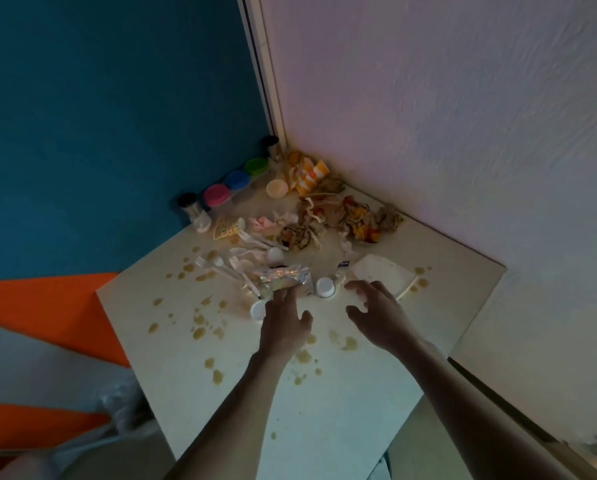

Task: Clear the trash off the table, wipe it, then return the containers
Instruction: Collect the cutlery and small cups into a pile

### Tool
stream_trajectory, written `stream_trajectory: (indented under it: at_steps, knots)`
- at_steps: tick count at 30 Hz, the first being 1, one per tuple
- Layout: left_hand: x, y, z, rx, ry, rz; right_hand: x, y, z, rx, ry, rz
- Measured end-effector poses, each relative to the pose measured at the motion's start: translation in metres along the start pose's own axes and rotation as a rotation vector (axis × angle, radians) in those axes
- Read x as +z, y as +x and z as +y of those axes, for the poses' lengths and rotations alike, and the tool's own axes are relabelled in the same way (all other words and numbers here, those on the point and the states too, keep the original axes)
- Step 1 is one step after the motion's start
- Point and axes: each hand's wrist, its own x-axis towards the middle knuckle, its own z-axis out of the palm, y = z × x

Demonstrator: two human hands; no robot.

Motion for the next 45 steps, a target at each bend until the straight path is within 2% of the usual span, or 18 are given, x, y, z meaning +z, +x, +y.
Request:
stream_trajectory:
  at_steps: [7,12,15,19,22,25,31,36,40,45]
  knots:
    - [0.018,0.1,0.02,-0.054,-0.028,0.101,-0.017,0.097,0.016,0.004,-0.084,-0.082]
    - [0.02,0.16,0.044,-0.086,0.02,0.089,-0.023,0.159,0.026,-0.015,-0.13,-0.127]
    - [0.026,0.188,0.05,-0.104,-0.029,0.065,-0.02,0.188,0.031,-0.007,-0.163,-0.189]
    - [0.034,0.229,0.056,-0.244,-0.112,0.089,-0.009,0.225,0.04,-0.003,-0.209,-0.254]
    - [0.039,0.255,0.063,-0.361,-0.169,0.18,0.0,0.244,0.05,-0.038,-0.265,-0.322]
    - [0.041,0.279,0.067,-0.486,-0.158,0.266,0.006,0.256,0.061,-0.11,-0.355,-0.382]
    - [0.048,0.322,0.07,-0.625,-0.16,0.306,0.009,0.279,0.078,-0.248,-0.407,-0.411]
    - [0.043,0.321,0.075,-0.655,-0.263,0.383,0.004,0.297,0.084,-0.327,-0.381,-0.412]
    - [0.025,0.309,0.067,-0.622,-0.32,0.512,0.002,0.316,0.077,-0.291,-0.371,-0.451]
    - [-0.012,0.312,0.035,-0.738,-0.352,0.682,0.0,0.341,0.049,-0.231,-0.123,-0.449]
